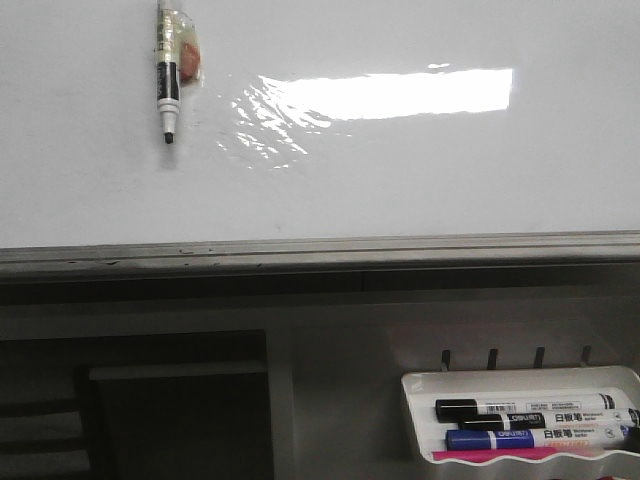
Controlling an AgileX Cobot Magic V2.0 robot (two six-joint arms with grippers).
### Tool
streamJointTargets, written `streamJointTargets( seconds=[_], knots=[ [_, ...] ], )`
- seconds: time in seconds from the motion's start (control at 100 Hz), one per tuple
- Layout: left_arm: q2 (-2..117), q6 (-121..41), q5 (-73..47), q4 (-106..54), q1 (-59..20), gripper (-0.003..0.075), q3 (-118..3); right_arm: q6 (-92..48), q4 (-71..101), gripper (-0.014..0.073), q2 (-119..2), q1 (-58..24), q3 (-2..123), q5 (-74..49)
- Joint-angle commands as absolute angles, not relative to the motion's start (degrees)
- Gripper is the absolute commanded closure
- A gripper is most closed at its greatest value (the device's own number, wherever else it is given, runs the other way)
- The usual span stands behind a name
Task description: Write number 7 on whiteboard
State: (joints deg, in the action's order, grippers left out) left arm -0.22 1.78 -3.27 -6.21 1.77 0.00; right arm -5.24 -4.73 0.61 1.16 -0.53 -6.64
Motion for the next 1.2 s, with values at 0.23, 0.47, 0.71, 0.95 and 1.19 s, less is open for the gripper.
streamJointTargets(
  seconds=[0.23, 0.47, 0.71, 0.95, 1.19],
  knots=[
    [-1.92, 1.84, 0.77, -6.66, 1.17, 0.0741, 1.99, -5.36, -5.41, 0.0657, 1.8, 1.07, -2.32, -1.86],
    [-1.92, 1.84, 0.77, -6.66, 1.17, 0.0741, 1.99, -5.36, -5.41, 0.0657, 1.8, 1.07, -2.32, -1.86],
    [-1.92, 1.84, 0.77, -6.66, 1.17, 0.0741, 1.99, -5.36, -5.41, 0.0657, 1.8, 1.07, -2.32, -1.86],
    [-1.92, 1.84, 0.88, -6.66, 1.17, 0.0741, 1.99, -5.36, -3.31, 0.0657, 1.8, 1.07, -2.32, -1.42],
    [-1.92, 1.84, 0.99, -15.53, 1.17, 0.0741, 1.99, -5.36, 12.58, 0.0657, 1.8, 1.07, -2.32, 3.62]
  ],
)
